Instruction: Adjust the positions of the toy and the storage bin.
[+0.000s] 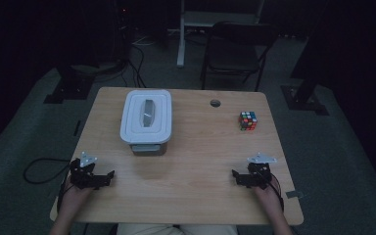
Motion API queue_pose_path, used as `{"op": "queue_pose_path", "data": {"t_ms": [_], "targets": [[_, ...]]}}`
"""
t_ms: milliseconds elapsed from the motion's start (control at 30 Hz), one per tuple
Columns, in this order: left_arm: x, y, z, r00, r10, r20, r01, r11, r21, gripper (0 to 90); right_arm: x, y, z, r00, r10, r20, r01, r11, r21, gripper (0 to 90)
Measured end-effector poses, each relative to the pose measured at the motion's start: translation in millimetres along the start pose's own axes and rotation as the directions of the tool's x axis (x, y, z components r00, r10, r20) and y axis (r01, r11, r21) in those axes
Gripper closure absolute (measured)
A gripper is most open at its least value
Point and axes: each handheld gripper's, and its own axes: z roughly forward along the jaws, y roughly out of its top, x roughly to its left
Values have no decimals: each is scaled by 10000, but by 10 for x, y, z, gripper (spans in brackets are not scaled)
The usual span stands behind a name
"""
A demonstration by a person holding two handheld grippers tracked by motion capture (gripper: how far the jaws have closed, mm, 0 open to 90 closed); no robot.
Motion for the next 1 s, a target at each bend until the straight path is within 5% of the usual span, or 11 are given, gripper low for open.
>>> {"op": "queue_pose_path", "data": {"t_ms": [600,867,1000], "targets": [[53,291,234,9998,-122,174,129,9992,-372,7,474,568,470,9900,-1157,-804,1142,9932,-224,128],[111,470,359,9995,-311,16,312,9981,-538,7,653,838,725,9863,-1317,-996,1292,9911,-310,128],[127,566,425,9999,-99,107,105,9978,-654,7,703,953,842,9884,-1186,-951,1160,9927,-318,142]]}}
